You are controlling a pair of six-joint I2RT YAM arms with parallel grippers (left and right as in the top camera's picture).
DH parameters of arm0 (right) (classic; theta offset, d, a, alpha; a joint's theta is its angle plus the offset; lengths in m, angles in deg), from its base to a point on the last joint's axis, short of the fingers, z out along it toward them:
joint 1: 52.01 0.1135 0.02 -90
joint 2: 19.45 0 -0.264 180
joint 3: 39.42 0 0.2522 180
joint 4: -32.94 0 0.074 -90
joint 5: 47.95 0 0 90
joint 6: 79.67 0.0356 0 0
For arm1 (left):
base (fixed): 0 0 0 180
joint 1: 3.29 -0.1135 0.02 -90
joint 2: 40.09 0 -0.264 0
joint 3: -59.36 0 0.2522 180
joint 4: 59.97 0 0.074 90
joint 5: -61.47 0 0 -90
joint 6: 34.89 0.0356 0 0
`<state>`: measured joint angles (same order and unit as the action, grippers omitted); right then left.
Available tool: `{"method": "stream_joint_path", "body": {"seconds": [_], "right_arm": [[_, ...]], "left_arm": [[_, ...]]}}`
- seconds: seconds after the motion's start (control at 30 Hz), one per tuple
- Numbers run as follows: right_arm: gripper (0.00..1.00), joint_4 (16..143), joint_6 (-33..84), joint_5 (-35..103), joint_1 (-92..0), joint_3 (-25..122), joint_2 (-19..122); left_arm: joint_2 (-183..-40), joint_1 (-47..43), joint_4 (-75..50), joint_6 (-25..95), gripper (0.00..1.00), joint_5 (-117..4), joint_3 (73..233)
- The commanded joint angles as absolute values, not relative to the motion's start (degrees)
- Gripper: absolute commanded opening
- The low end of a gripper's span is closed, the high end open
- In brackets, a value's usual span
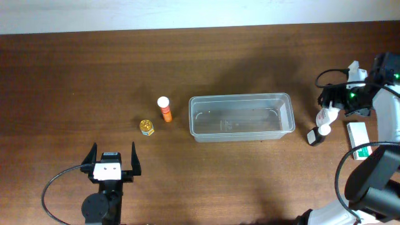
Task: Pack container
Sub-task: 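Close the right gripper on the white spray bottle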
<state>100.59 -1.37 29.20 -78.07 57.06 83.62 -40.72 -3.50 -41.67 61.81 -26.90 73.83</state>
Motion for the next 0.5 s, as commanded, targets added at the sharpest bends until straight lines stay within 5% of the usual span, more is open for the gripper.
{"method": "stream_joint_path", "body": {"seconds": [0.0,0.47], "right_arm": [[0.92,100.51,-0.37,30.49,-76.70,57.91,83.91],[0.75,101.97,1.84,37.03,-76.28,57.87,84.98]], "left_arm": [[-40.39,-3.83,-41.45,62.71,0.99,-27.51,73.66],[-40.39,-3.85,-41.43,62.71,0.99,-27.51,73.66]]}}
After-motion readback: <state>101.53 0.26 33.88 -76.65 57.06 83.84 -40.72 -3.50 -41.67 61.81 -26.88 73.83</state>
